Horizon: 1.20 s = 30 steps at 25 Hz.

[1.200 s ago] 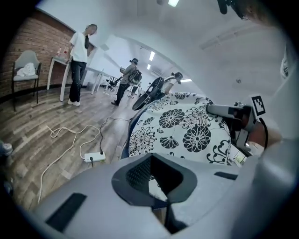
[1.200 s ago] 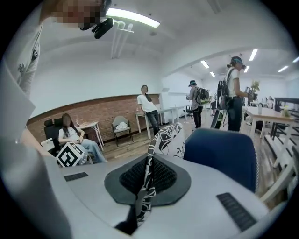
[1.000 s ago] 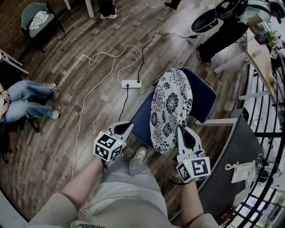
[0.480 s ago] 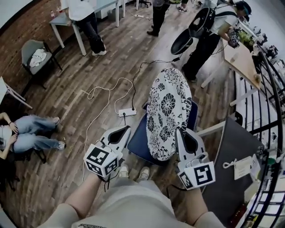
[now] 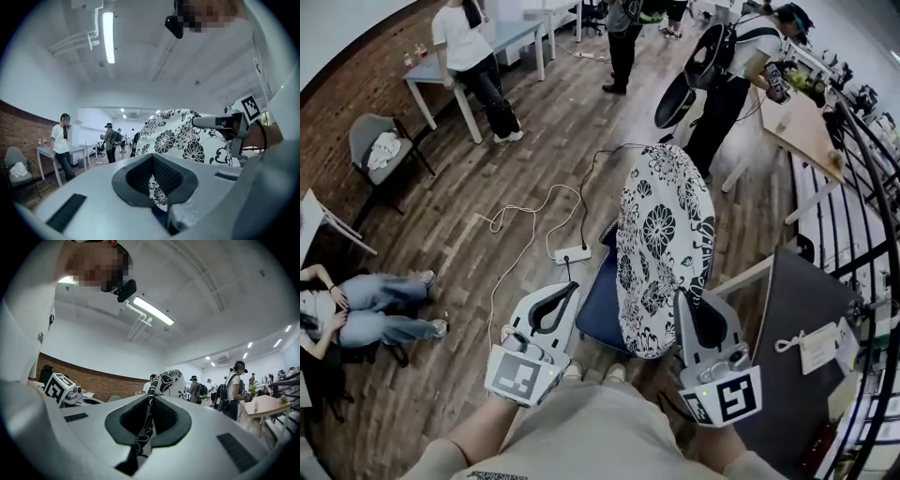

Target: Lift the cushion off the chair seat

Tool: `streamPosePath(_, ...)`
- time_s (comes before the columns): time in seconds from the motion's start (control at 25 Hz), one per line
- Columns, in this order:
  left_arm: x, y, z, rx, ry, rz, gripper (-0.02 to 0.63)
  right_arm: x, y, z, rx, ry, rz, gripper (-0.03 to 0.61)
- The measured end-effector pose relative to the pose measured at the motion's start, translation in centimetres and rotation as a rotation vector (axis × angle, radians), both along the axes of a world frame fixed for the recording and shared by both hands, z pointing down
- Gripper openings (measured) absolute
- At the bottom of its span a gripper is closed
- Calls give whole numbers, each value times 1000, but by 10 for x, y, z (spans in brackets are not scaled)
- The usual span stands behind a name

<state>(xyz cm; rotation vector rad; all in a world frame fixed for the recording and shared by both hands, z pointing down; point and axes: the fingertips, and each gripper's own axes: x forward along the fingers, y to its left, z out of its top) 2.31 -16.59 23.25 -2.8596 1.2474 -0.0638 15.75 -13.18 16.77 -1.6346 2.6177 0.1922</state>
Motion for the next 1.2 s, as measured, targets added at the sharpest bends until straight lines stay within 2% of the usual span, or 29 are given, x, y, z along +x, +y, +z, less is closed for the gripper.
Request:
streamPosePath(0.44,6,-6,8,-34,-11,-5,3,5,-4,18,-48,26,26,6)
streamPosePath(0.6,-1,-10,14,-60,-62,-30,3,5,-5,21,-51,30,32,6)
streamPosePath(0.92,6,-9,6,-34,-16,-16,3,7,-5,20,-55,47,37,6)
streamPosePath(1.2,6,-9,15,-40,-31,-9,3,9,-6,24,-56,43,57,6)
